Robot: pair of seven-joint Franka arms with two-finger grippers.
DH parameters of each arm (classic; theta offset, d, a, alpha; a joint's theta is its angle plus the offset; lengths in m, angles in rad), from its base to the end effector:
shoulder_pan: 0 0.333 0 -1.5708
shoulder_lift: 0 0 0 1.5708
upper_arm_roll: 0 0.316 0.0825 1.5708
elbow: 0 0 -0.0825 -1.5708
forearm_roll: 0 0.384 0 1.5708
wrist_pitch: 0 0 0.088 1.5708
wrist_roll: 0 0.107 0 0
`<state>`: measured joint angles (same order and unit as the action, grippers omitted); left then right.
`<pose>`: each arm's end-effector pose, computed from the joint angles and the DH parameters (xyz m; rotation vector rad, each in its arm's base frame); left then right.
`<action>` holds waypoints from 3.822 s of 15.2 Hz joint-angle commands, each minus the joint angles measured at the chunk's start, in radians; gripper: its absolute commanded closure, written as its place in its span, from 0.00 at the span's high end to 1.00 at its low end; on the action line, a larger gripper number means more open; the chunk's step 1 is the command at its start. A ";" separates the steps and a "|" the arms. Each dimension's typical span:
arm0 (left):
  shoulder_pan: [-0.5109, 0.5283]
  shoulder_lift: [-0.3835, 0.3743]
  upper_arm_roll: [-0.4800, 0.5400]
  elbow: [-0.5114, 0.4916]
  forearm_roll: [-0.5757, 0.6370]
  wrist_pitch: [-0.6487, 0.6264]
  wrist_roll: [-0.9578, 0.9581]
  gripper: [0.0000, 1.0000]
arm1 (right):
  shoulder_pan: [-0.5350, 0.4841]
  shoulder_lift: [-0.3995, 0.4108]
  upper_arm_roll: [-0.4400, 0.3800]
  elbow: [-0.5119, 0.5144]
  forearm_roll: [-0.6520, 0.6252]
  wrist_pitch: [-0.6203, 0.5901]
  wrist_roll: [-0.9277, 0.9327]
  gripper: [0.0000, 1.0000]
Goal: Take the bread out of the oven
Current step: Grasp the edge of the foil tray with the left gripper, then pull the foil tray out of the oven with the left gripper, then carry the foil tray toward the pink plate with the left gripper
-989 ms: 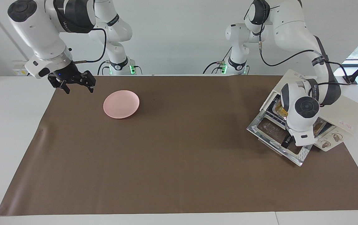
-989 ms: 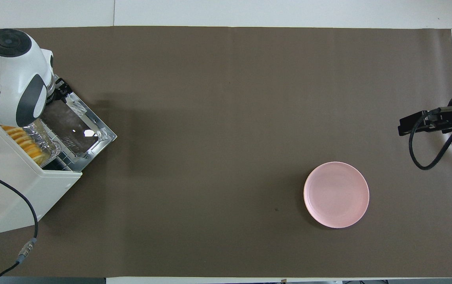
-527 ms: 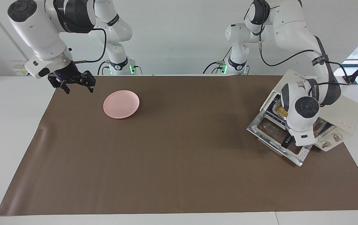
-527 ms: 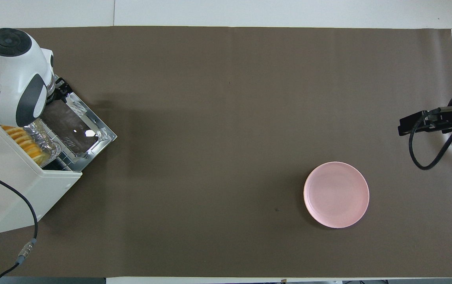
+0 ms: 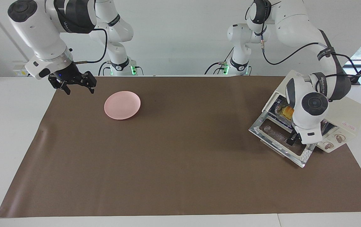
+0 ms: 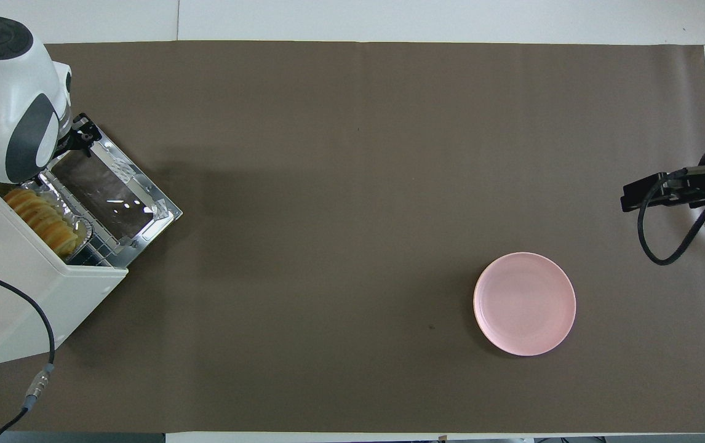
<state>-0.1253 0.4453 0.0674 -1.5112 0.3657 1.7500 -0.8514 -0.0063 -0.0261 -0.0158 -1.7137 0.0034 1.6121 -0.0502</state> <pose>0.6643 -0.0127 0.3988 -2.5516 -0.9116 0.0213 0.5448 -0.0118 0.5749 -3.1325 -0.0436 0.1180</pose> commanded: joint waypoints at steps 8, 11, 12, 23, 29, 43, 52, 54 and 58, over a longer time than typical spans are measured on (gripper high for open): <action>0.010 -0.057 0.000 -0.141 0.009 0.114 0.020 1.00 | -0.012 -0.008 0.010 0.000 -0.019 -0.009 -0.019 1.00; 0.009 -0.074 0.000 -0.185 0.009 0.146 0.008 1.00 | -0.012 -0.008 0.010 0.000 -0.019 -0.009 -0.019 1.00; 0.006 -0.085 0.000 -0.216 0.009 0.164 0.006 1.00 | -0.012 -0.008 0.010 0.000 -0.019 -0.009 -0.019 1.00; -0.002 -0.125 0.000 -0.304 0.012 0.197 0.029 0.00 | -0.012 -0.008 0.010 0.000 -0.019 -0.011 -0.017 1.00; -0.129 -0.057 -0.005 -0.043 -0.135 0.094 0.025 0.00 | -0.012 -0.008 0.010 0.000 -0.019 -0.009 -0.019 1.00; -0.510 -0.048 -0.009 0.040 -0.402 0.146 -0.078 0.00 | -0.012 -0.008 0.010 0.000 -0.019 -0.009 -0.019 1.00; -0.691 -0.046 -0.009 0.000 -0.418 0.345 0.105 0.00 | -0.012 -0.008 0.010 0.000 -0.019 -0.009 -0.019 1.00; -0.724 -0.045 -0.008 0.000 -0.395 0.350 0.104 0.00 | -0.012 -0.008 0.010 0.000 -0.019 -0.011 -0.019 1.00; -0.798 -0.008 -0.011 -0.001 -0.272 0.370 0.127 0.00 | -0.012 -0.008 0.010 0.000 -0.019 -0.009 -0.019 1.00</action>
<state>-0.8841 0.4150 0.0410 -1.5034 0.0369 2.0815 -0.7570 -0.0063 -0.0261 -0.0158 -1.7137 0.0034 1.6121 -0.0502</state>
